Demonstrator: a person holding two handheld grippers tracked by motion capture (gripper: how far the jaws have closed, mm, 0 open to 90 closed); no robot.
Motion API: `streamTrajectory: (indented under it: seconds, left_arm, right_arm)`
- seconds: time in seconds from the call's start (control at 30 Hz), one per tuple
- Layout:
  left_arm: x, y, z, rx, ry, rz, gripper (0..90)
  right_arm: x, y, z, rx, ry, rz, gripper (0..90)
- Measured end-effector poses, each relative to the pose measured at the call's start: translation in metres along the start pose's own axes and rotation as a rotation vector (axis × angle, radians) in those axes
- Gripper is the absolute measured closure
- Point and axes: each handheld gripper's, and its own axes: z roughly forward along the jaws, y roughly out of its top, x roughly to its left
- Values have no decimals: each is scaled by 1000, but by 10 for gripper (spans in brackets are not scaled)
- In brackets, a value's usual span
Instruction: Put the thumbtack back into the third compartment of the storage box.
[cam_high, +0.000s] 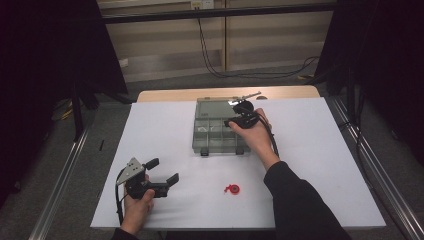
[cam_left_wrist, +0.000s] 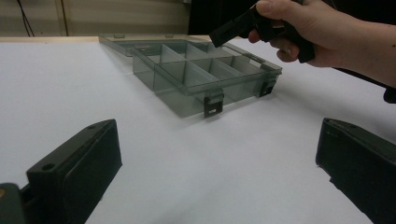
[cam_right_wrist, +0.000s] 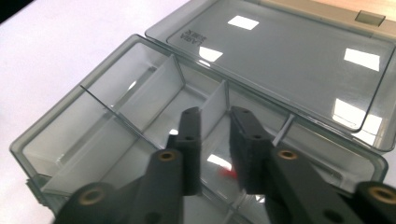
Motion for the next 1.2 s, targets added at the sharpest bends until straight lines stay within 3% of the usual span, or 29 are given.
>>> streamTrajectory:
  seconds: [0.2,0.33,0.57,0.93,1.2]
  left_arm:
    - [0,0,0,6,-2,11,1]
    - [-1,0,1,-2,-7,0,1]
    - [-1,0,0,1,-1,10,0]
    - [-1,0,0,8,1,19,0]
    - [-2,0,1,3,6,14,0]
  right_arm:
    - [3,-1,-7,5,56,-11,498]
    - [9,-3,-12,1,90,-51,359]
    - [18,-9,-22,-4,101,-70,0]
    - [33,-23,-43,-23,123,-98,0]
    - [45,-35,-50,-7,132,-127,0]
